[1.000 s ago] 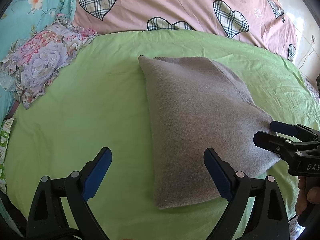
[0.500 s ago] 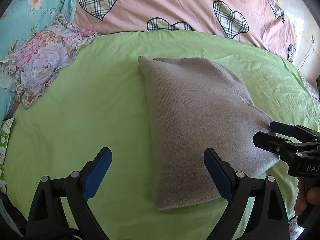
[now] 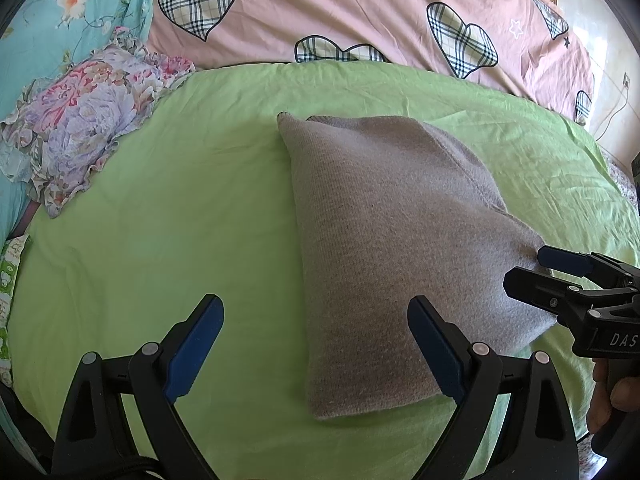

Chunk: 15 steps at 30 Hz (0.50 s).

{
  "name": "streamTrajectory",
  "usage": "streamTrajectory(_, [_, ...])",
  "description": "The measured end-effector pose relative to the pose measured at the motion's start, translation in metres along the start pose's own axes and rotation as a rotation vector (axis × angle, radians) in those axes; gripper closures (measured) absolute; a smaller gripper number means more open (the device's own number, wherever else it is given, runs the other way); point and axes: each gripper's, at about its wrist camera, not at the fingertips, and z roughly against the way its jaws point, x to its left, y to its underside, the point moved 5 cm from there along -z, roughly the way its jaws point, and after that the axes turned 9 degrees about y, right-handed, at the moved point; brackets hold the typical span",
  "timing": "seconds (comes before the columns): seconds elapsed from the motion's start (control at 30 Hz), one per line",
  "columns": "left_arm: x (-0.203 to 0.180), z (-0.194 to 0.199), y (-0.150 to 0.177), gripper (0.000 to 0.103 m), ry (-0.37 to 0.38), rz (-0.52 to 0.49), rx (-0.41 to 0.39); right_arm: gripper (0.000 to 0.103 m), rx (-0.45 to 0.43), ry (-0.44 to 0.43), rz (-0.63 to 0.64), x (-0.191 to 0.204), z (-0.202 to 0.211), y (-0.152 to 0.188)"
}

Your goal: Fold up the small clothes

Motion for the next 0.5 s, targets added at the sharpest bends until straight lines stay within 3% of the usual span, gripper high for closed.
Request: streamTrajectory(0.5, [0.0013, -0.0013, 0.0007, 0.009, 0.004, 0.002, 0.003, 0.013, 0.000, -0.002, 0.001, -0.0005, -0.0002, -0.0008])
